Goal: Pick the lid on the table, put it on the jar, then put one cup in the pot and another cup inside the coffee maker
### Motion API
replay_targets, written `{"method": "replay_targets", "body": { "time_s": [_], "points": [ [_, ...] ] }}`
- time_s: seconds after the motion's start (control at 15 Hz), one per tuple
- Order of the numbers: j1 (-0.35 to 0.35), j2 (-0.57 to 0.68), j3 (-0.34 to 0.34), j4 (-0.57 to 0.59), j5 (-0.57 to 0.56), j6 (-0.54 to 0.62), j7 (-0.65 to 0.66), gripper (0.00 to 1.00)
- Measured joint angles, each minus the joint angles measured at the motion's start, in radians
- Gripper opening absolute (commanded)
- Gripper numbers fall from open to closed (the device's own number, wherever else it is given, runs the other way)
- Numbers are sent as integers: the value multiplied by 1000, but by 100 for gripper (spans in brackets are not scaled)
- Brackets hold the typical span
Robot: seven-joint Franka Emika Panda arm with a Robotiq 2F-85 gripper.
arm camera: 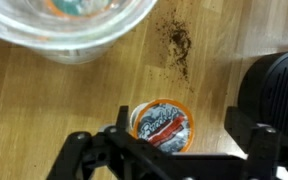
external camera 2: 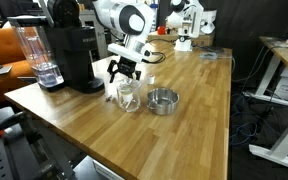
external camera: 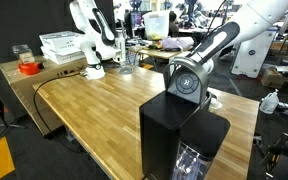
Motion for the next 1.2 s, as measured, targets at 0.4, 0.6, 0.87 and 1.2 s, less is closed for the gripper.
{"method": "replay_targets", "body": {
  "time_s": [0.4,0.6,0.87,1.2],
  "points": [
    [-1,2,1,15,0,-2,0,27],
    [-1,2,1,17,0,-4,0,27],
    [-1,-2,-1,19,0,-4,0,27],
    [-3,-58,-27,29,-7,-1,5,27]
  ]
}}
